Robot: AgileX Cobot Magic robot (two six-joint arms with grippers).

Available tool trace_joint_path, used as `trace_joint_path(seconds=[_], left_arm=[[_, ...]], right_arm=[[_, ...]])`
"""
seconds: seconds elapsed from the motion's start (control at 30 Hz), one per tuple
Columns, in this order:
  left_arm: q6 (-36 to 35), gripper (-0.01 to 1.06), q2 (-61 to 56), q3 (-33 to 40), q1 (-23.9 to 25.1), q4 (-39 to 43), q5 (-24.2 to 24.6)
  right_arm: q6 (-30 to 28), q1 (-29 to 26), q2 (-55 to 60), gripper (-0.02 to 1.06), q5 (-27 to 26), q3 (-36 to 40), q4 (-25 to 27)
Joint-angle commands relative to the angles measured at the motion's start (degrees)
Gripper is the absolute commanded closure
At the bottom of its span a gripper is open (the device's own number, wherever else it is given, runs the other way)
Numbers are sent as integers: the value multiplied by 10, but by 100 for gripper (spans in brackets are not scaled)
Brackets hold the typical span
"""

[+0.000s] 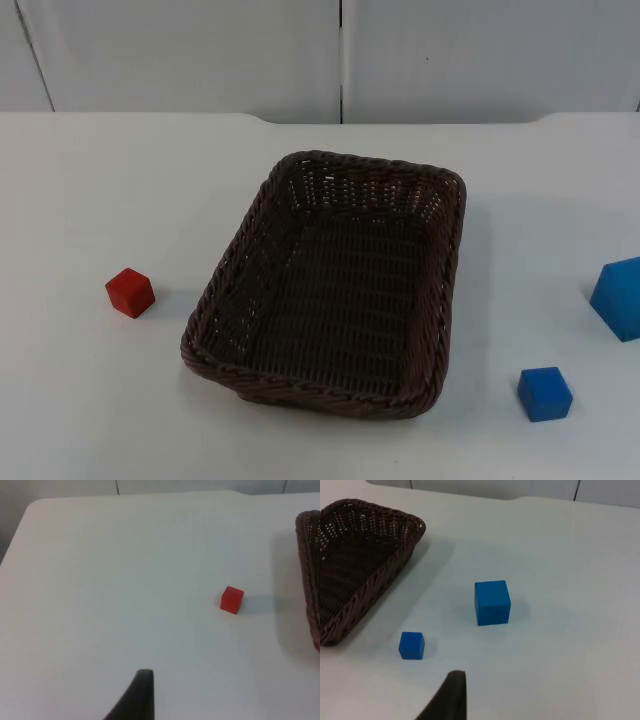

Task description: Pick up the basket with the left hand and place the largest block into the basket with the right hand.

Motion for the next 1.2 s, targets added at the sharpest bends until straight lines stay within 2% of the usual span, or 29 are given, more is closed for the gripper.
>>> trace_joint_path(seconds=[0.0, 1.17], left_arm=[[-3, 0, -2, 2, 1, 15, -1], [-3, 0, -2, 2, 1, 18, -1]], right_arm=[[1, -4, -2, 0, -3, 0, 1], [1, -4, -2, 0, -3, 0, 1]])
